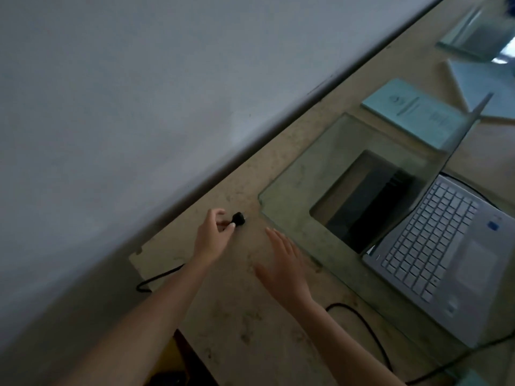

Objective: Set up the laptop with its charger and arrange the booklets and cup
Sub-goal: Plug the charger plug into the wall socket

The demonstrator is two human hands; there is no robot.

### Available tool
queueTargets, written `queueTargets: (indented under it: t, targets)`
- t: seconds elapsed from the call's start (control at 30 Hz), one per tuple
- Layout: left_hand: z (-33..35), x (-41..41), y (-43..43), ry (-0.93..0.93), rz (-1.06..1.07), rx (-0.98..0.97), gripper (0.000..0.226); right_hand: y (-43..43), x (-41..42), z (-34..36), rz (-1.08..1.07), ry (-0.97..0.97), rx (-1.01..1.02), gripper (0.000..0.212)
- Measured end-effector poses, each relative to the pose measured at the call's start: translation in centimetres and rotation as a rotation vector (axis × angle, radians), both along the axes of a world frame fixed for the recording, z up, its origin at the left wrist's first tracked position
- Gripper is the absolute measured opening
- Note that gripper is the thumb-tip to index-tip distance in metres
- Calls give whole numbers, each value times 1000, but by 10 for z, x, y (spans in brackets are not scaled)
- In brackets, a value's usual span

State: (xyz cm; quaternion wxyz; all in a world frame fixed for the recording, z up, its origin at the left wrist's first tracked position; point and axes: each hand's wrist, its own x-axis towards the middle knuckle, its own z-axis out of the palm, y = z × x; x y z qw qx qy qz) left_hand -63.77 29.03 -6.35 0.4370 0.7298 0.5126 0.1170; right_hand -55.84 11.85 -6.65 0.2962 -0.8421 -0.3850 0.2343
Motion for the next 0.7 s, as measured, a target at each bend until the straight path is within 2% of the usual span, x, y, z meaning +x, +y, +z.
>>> queueTargets:
  t: [0.1, 0.33, 0.43, 0.7]
  targets:
    - [8, -18, -3, -80, -14, -74, 17, 9, -5, 6, 31, 4, 42, 74]
    - [44, -105, -5, -156, 17, -103, 10, 37, -49, 25, 83, 14, 155, 63]
    - [63, -157, -4, -210, 112, -93, 8, 51, -84, 33, 190, 70, 177, 62]
    - [121, -330, -24, -401, 432, 27, 5, 101, -218, 68, 519, -5, 231, 62]
